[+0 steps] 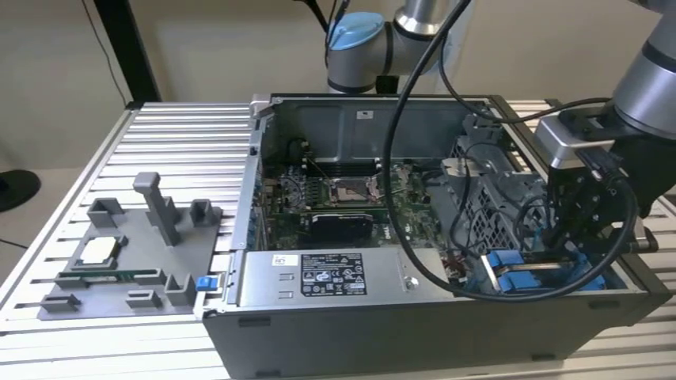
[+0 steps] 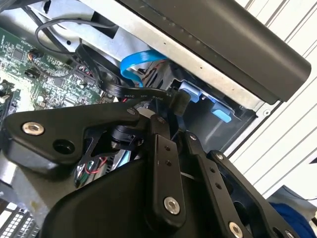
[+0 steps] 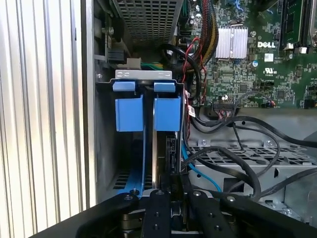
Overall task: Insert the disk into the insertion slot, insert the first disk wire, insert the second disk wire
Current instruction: 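Insert the first disk wire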
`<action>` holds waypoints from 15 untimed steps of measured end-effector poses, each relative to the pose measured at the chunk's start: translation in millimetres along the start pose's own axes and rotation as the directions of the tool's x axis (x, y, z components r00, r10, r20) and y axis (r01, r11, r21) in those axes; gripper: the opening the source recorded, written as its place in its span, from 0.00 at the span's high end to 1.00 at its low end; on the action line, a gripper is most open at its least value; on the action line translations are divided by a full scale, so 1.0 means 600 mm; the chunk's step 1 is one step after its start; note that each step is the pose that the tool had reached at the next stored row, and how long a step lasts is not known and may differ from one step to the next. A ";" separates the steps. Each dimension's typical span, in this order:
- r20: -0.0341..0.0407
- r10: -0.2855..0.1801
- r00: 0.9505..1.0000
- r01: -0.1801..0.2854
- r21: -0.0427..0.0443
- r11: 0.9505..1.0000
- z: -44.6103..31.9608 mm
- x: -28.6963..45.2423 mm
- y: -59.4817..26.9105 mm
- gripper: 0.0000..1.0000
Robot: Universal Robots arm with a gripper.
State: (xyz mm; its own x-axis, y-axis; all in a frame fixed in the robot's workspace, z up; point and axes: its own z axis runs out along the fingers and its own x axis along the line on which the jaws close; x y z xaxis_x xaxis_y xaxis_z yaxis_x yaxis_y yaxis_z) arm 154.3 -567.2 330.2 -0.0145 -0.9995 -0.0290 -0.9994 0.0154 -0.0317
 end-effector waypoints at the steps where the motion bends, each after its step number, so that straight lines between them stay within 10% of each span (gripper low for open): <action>1: 0.000 0.000 1.000 0.000 0.000 1.000 0.000 0.000 0.000 1.00; 4: 0.002 0.000 1.000 0.000 0.000 1.000 0.001 0.000 0.000 1.00; 5: 0.003 0.000 1.000 0.000 0.000 1.000 -0.001 0.000 0.000 0.00; 15: 0.005 0.000 1.000 0.000 0.000 1.000 -0.059 -0.002 -0.002 0.00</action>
State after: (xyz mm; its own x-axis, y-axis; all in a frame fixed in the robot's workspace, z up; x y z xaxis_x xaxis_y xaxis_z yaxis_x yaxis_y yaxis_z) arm 154.3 -567.3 365.4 -0.0147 -0.9993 -0.0344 -0.9994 0.0157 -0.0314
